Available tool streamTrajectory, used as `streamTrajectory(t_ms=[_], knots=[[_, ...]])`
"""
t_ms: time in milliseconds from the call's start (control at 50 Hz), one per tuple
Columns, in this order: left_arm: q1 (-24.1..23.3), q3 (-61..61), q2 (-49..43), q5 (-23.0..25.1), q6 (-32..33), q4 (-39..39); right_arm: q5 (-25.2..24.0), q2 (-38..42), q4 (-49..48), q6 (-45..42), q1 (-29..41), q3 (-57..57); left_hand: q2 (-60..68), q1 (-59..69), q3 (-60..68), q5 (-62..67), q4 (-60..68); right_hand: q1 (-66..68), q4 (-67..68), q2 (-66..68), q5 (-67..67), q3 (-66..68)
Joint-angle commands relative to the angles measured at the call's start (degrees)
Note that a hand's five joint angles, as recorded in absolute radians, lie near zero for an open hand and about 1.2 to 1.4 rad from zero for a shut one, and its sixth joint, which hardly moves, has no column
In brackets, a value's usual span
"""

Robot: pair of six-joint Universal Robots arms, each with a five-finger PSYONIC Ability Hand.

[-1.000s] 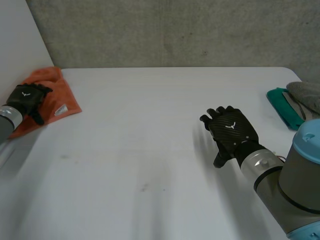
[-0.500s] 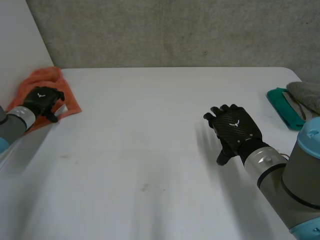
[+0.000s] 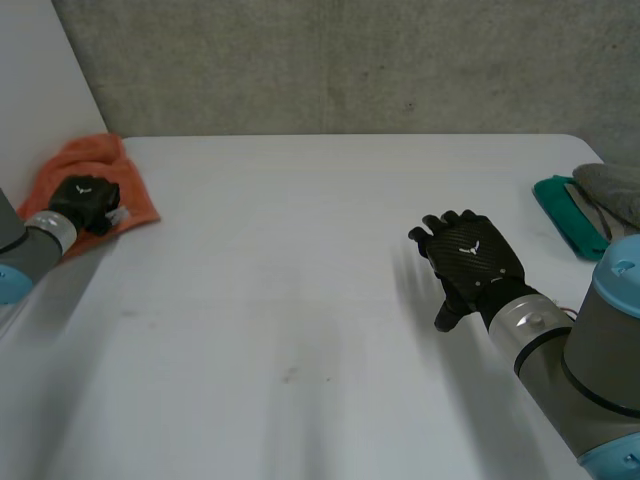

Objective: Fold the laundry.

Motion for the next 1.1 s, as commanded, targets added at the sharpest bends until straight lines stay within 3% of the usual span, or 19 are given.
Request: streamTrajectory(t_ms=[20, 200, 320, 360, 460, 580, 600, 620, 680, 740, 800, 900, 1000, 1100], knots=[[-3.03, -9.63, 9.65, -1.08, -4.37, 4.44, 0.06, -0.09, -0.04, -1.13, -0.08, 0.00, 11.79, 14.44, 12.03, 13.89, 11.59, -1.66, -3.39, -2.81, -3.79, -2.25], [-13.92, -25.54, 24.94, -1.08, -13.08, 6.03, 0.67, -0.53, 0.40, -1.22, -3.94, -1.67, 11.79, 14.44, 12.03, 13.89, 11.59, -1.66, -3.39, -2.81, -3.79, -2.25], [-29.82, -33.81, 31.19, -1.25, -18.88, 5.94, 0.76, -1.76, 0.75, -0.96, -10.27, -3.96, 11.79, 14.44, 12.03, 13.89, 11.59, -1.66, -3.39, -2.81, -3.79, -2.25], [-33.69, -34.51, 31.90, -1.43, -20.37, 5.85, 0.67, -2.55, 0.75, -0.96, -12.11, -4.48, 11.79, 14.44, 12.03, 13.89, 11.59, -1.66, -3.39, -2.81, -3.79, -2.25], [-48.43, -34.52, 32.25, -3.71, -27.65, 6.20, 0.59, -2.90, 0.67, -0.96, -15.29, -5.01, 11.79, 14.44, 12.03, 13.89, 11.59, -1.66, -3.39, -2.81, -3.79, -2.25], [-55.32, -32.67, 31.46, -7.32, -34.88, 10.42, 0.41, -2.90, 0.67, -0.69, -17.31, -5.54, 11.79, 14.44, 12.03, 13.89, 11.59, -1.66, -3.39, -2.81, -3.79, -2.25], [-56.37, -32.41, 31.02, -8.10, -35.49, 11.90, 0.41, -2.90, 0.67, -0.78, -17.66, -5.54, -19.83, -17.18, -19.58, -17.73, -20.02, -1.66, -3.39, -2.81, -3.79, -2.25], [-56.56, -32.32, 30.93, -8.46, -35.50, 12.44, 0.41, -2.90, 0.67, -0.78, -17.84, -5.63, -33.13, -30.48, -32.89, -31.03, -33.33, -1.66, -3.39, -2.81, -3.79, -2.25], [-56.56, -32.49, 30.93, -9.42, -35.76, 13.67, 0.32, -2.82, 0.75, -0.96, -17.75, -5.63, -55.40, -52.75, -55.16, -53.31, -55.60, -1.66, -3.39, -2.81, -3.79, -2.25], [-55.77, -32.84, 31.28, -11.27, -34.97, 13.68, 0.24, -2.64, 0.75, -0.96, -17.49, -5.63, -54.97, -52.32, -54.73, -52.87, -55.17, -1.66, -3.39, -2.81, -3.79, -2.25], [-51.65, -33.72, 31.55, -14.17, -32.43, 13.06, 0.06, -2.55, 1.19, -1.04, -17.31, -5.63, -54.97, -52.32, -54.72, -52.87, -55.16, -1.66, -3.39, -2.81, -3.79, -2.25], [-42.33, -36.88, 34.53, -16.98, -23.82, 10.96, -2.39, -2.64, 4.61, -1.92, -16.87, -5.28, -55.13, -52.48, -54.89, -53.04, -55.33, -1.66, -3.39, -2.81, -3.79, -2.25], [-32.07, -40.40, 36.38, -16.90, -11.98, 9.46, -10.11, -3.07, 16.62, -5.34, -11.79, -5.63, -55.47, -52.82, -55.23, -53.37, -55.66, -1.66, -3.39, -2.81, -3.79, -2.25], [-23.88, -41.02, 35.85, -16.46, -4.75, 8.14, -12.25, -4.04, 24.83, -5.80, -8.09, -5.72, -55.14, -52.49, -54.89, -53.04, -55.33, -1.66, -3.39, -2.81, -3.79, -2.25]])
